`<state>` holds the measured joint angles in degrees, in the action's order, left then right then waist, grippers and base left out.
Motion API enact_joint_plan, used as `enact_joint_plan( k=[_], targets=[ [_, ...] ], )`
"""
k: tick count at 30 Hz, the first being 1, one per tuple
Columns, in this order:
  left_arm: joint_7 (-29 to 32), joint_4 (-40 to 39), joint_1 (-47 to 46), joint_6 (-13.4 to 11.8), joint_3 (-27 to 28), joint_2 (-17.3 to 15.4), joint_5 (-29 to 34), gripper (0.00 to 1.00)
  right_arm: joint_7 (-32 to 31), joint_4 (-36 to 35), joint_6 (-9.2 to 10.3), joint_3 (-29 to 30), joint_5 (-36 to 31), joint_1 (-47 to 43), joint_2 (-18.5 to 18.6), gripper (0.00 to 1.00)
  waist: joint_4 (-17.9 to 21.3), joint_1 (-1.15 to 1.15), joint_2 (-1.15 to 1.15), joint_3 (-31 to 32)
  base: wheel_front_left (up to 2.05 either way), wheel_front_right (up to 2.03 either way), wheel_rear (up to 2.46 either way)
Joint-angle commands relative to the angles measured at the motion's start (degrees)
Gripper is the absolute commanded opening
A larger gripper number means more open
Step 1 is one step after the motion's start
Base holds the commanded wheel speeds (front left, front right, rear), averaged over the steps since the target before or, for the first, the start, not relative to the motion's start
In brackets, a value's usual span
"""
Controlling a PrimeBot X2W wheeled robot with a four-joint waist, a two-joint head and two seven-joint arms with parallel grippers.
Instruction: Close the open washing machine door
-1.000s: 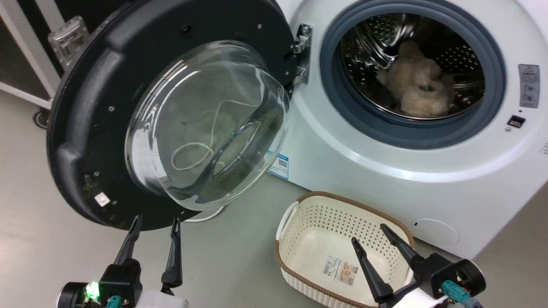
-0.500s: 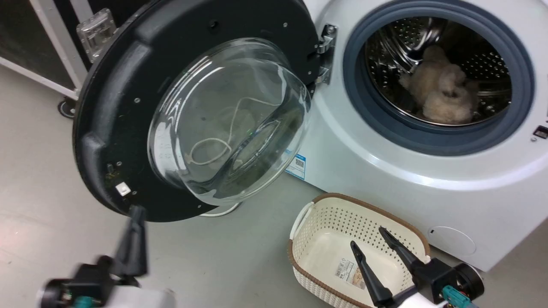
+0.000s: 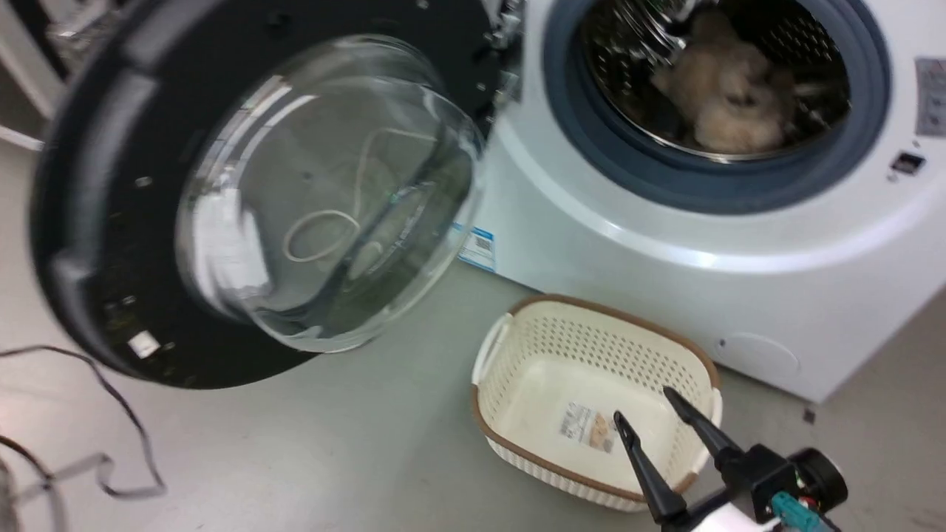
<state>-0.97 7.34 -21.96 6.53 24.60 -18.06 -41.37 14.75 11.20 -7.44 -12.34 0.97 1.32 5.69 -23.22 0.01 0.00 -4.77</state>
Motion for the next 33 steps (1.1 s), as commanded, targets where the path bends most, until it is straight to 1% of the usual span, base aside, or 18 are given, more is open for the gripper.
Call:
enact_joint_plan(
  k=[1,8,12,14,15,16,17,18,19,23,24,26,27,28,29,30,31,33],
  targets=[
    [2.85,3.37,-2.91,-0.46,1.84,-1.65,-3.13,0.0,0.25,-0.26,-0.05,-0.19,-0.04,1.31,0.43,1.0,1.99,-0.01,0.0,-1.75,0.0,0.0,0.0],
    [15.41,17.66,-11.51,-4.13,7.94,-7.31,-14.95,0.0,0.25,-0.05,-0.05,-0.55,0.15,2.22,0.82,1.0,4.42,-0.01,0.0,-3.34,0.0,0.0,0.0],
    [23.76,23.31,-13.5,-6.13,9.9,-8.86,-20.7,0.0,0.25,0.13,-0.05,-0.57,0.32,2.53,1.13,1.0,5.04,-0.01,0.0,-3.74,0.0,0.0,0.0],
    [28.13,24.94,-13.88,-6.26,10.42,-8.92,-23.58,0.0,0.25,0.19,-0.05,-0.57,0.37,2.56,1.16,1.0,5.16,-0.01,0.0,-3.77,0.0,0.0,0.0],
    [28.13,24.94,-13.88,-6.26,10.42,-8.92,-23.58,0.0,0.25,0.19,-0.05,-0.57,0.37,2.56,1.16,1.0,5.16,-0.01,0.0,-3.77,0.0,0.0,0.0],
    [32.76,25.56,-13.67,-5.82,10.36,-8.51,-26.2,0.0,0.25,0.32,-0.05,-0.59,0.38,2.51,1.1,1.0,5.17,-0.01,0.0,-3.65,0.0,0.0,0.0],
    [34.83,25.55,-13.33,-5.56,10.26,-8.24,-27.29,0.0,0.25,0.4,-0.05,-0.59,0.37,2.49,1.05,1.0,5.14,-0.01,0.0,-3.58,0.0,0.0,0.0],
    [34.83,25.55,-13.33,-5.56,10.26,-8.24,-27.29,0.0,0.25,0.4,-0.05,-0.59,0.37,2.49,1.05,1.0,5.14,-0.01,0.0,-3.58,0.0,0.0,0.0],
    [38.03,25.06,-12.27,-5.07,9.96,-7.66,-28.78,0.0,0.25,0.65,-0.05,-0.63,0.4,2.52,0.97,1.0,5.04,-0.01,0.0,-3.24,0.0,0.0,0.0],
    [41.38,23.62,-10.34,-4.27,9.68,-6.15,-30.63,0.0,0.25,0.93,-0.05,-0.35,0.53,2.52,0.86,1.0,4.87,-0.01,0.0,-2.21,0.0,0.0,0.0],
    [43.25,22.31,-8.86,-3.72,9.43,-4.73,-31.79,0.0,0.25,1.18,-0.05,0.05,0.63,2.3,0.74,1.0,4.84,-0.01,0.0,-1.29,0.0,0.0,0.0],
    [44.19,21.5,-7.9,-3.36,9.06,-4.03,-32.11,0.0,0.25,1.34,-0.05,0.26,0.64,2.18,0.65,1.0,4.87,-0.01,0.0,-0.74,0.0,0.0,0.0],
    [45.73,19.56,-5.81,-2.79,8.41,-2.49,-32.66,0.0,0.25,1.55,-0.05,0.85,0.7,1.9,0.37,1.0,5.04,-0.01,0.0,0.55,0.0,0.0,0.0],
    [45.73,19.56,-5.81,-2.79,8.41,-2.49,-32.66,0.0,0.25,1.55,-0.05,0.85,0.7,1.9,0.37,1.0,5.04,-0.01,0.0,0.55,0.0,0.0,0.0],
    [47.03,17.44,-3.54,-2.39,7.62,-0.83,-32.95,0.0,0.25,1.65,-0.05,1.68,0.76,1.39,0.01,1.0,5.26,-0.01,0.0,1.94,0.0,0.0,0.0],
    [48.76,13.63,0.57,-1.78,5.89,2.19,-32.94,0.0,0.25,2.11,-0.05,2.74,0.72,0.04,-0.6,1.0,5.89,-0.01,0.0,4.9,0.0,0.0,0.0],
    [48.76,13.63,0.57,-1.78,5.89,2.19,-32.94,0.0,0.25,2.11,-0.05,2.74,0.72,0.04,-0.6,1.0,5.89,-0.01,0.0,4.9,0.0,0.0,0.0],
    [49.93,10.54,3.85,-1.49,4.76,4.68,-33.18,0.0,0.25,2.32,-0.05,3.38,0.69,-0.97,-1.01,1.0,6.61,-0.01,0.0,6.49,0.0,0.0,0.0]
  ],
)
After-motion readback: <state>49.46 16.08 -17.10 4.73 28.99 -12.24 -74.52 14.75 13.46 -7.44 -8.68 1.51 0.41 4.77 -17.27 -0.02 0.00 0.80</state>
